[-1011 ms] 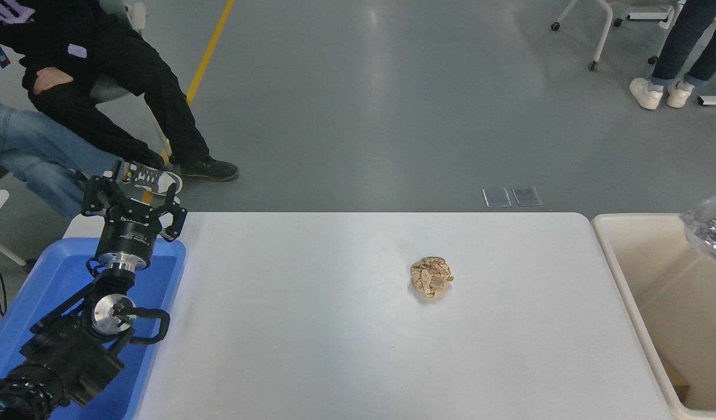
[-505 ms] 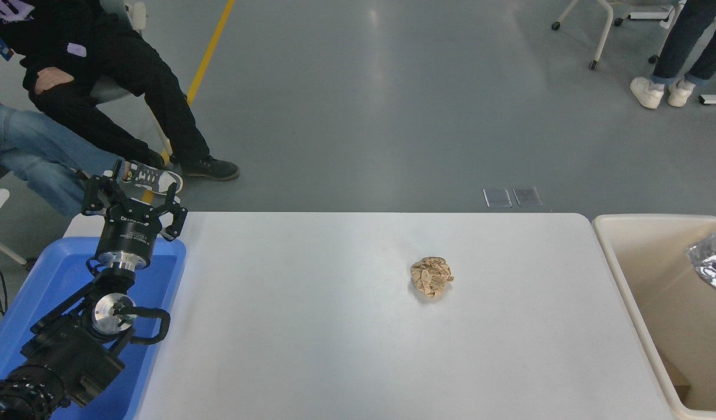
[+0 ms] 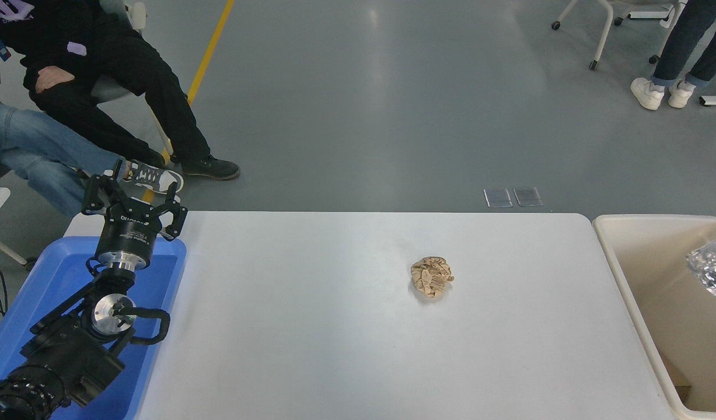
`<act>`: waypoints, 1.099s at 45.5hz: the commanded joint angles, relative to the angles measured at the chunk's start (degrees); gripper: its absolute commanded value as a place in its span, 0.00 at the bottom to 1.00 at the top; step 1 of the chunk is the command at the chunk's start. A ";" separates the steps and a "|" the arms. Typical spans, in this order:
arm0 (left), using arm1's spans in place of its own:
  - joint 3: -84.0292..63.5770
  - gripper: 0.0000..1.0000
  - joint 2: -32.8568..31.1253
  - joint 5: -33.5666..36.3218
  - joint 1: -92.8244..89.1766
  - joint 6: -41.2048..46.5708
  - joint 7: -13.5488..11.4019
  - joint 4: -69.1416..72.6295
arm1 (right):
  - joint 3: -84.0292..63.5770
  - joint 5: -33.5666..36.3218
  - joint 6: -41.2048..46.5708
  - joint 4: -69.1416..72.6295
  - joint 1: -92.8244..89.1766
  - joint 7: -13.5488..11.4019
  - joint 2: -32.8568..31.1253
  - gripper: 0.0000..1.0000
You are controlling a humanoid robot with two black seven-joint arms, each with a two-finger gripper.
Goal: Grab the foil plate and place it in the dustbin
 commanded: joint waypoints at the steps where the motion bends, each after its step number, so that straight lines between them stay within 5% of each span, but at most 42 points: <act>1: 0.00 0.99 -0.01 0.01 0.00 0.00 -0.08 0.00 | 0.55 0.07 -1.05 -1.46 -1.77 -0.08 1.25 0.00; 6: 0.00 0.99 -0.01 0.01 0.00 0.00 0.00 0.00 | 0.28 0.07 -1.05 -1.37 -1.85 -0.08 1.08 0.00; 10: 0.00 0.99 -0.01 0.01 0.00 0.00 0.00 0.00 | 0.02 -0.01 -1.23 -1.55 -1.77 0.01 0.64 0.33; 16: 0.00 0.99 -0.01 0.01 0.00 0.00 -0.08 0.00 | -0.07 -0.01 -1.31 -1.37 -2.03 0.01 0.64 0.50; 21: 0.00 0.99 -0.01 0.01 0.00 0.00 0.00 0.00 | 0.19 0.07 -1.32 -0.76 -1.24 0.01 0.64 0.76; 29: 0.00 0.99 -0.01 0.01 0.00 0.00 0.00 0.00 | 0.63 0.07 -1.14 7.82 4.98 -0.08 -4.70 0.86; 37: 0.00 0.99 -0.01 0.01 0.00 0.00 0.00 0.00 | 0.02 -0.10 -0.96 23.05 15.19 -0.26 -12.28 0.86; 43: 0.00 0.99 -0.01 0.01 0.00 0.00 0.00 0.00 | -2.00 -0.54 -0.35 30.87 20.81 -0.35 -14.57 0.98; 50: 0.00 0.99 -0.01 0.01 0.00 0.00 0.00 0.00 | -14.37 0.07 -0.08 39.83 30.12 -0.35 -14.92 1.00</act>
